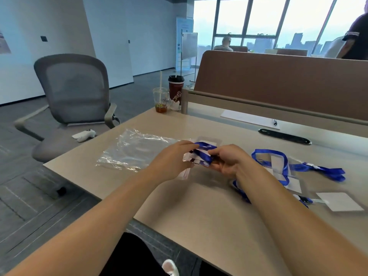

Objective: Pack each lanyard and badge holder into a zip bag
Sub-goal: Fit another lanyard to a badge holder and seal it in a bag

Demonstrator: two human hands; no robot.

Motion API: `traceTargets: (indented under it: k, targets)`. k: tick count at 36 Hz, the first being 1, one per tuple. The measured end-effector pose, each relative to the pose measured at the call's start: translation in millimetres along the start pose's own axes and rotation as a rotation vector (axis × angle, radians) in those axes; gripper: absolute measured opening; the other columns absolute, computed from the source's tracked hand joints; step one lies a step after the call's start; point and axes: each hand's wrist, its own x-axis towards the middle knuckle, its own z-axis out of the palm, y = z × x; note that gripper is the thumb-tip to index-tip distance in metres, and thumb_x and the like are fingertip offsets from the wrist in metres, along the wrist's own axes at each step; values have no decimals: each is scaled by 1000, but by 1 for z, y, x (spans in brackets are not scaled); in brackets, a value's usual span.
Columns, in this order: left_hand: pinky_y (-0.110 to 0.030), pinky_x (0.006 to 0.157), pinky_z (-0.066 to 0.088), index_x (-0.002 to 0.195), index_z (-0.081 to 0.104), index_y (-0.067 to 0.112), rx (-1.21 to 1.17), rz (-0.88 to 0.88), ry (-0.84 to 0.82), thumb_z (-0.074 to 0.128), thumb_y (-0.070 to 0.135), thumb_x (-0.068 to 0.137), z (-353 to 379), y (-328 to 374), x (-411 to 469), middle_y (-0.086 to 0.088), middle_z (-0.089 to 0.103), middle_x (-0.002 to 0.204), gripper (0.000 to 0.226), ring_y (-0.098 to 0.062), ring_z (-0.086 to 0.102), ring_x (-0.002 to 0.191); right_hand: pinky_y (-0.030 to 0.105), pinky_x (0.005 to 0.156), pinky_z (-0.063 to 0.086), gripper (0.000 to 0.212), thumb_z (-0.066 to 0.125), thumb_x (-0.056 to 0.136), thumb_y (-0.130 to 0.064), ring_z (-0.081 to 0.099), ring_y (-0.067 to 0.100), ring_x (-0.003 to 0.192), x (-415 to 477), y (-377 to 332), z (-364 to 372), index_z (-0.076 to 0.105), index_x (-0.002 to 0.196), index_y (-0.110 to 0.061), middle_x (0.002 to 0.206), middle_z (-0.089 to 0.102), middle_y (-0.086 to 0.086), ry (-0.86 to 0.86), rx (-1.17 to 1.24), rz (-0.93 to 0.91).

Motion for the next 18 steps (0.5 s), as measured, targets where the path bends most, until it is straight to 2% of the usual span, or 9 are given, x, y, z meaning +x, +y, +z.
traceTargets:
  k: [4, 6, 8, 11, 15, 18]
  targets:
    - [-30, 104, 45, 148, 40, 27, -5, -100, -58, 69, 21, 91, 0, 1, 3, 7, 44, 145, 64, -15, 52, 123, 40, 75, 62, 11, 56, 96, 1, 73, 28, 91, 13, 0, -6, 55, 108, 1, 105, 70, 20, 87, -64, -40]
    - [-31, 102, 45, 146, 43, 23, 11, -154, -63, 64, 18, 93, 1, -3, 5, 3, 46, 144, 57, -17, 54, 120, 40, 73, 62, 15, 56, 95, 4, 71, 28, 89, 18, 0, -10, 55, 110, 3, 105, 68, 20, 119, -83, -58]
    - [-27, 95, 45, 139, 50, 19, 22, -214, -57, 61, 19, 94, 3, -7, 8, 0, 52, 135, 47, -17, 57, 109, 37, 64, 61, 16, 55, 94, 5, 70, 27, 82, 21, 0, -13, 55, 110, 4, 102, 66, 21, 141, -97, -62]
    - [-29, 91, 47, 130, 55, 16, 43, -315, -62, 63, 33, 94, 5, -8, 13, -1, 59, 125, 40, -19, 59, 103, 33, 58, 58, 18, 56, 94, 3, 68, 24, 75, 24, 1, -17, 56, 112, 2, 101, 66, 19, 180, -141, -59]
    - [-29, 83, 49, 119, 55, 17, 40, -415, -125, 62, 54, 89, 11, -4, 19, 2, 62, 107, 48, -17, 59, 93, 34, 65, 60, 17, 55, 95, 1, 68, 24, 75, 28, 2, -19, 56, 113, 1, 103, 65, 19, 178, -150, -54]
    - [-28, 77, 46, 110, 54, 19, 86, -430, -146, 62, 62, 85, 14, -1, 25, 3, 60, 95, 50, -16, 59, 85, 37, 75, 62, 22, 56, 95, 0, 70, 26, 83, 31, 1, -20, 55, 117, 0, 112, 65, 20, 207, -154, -62]
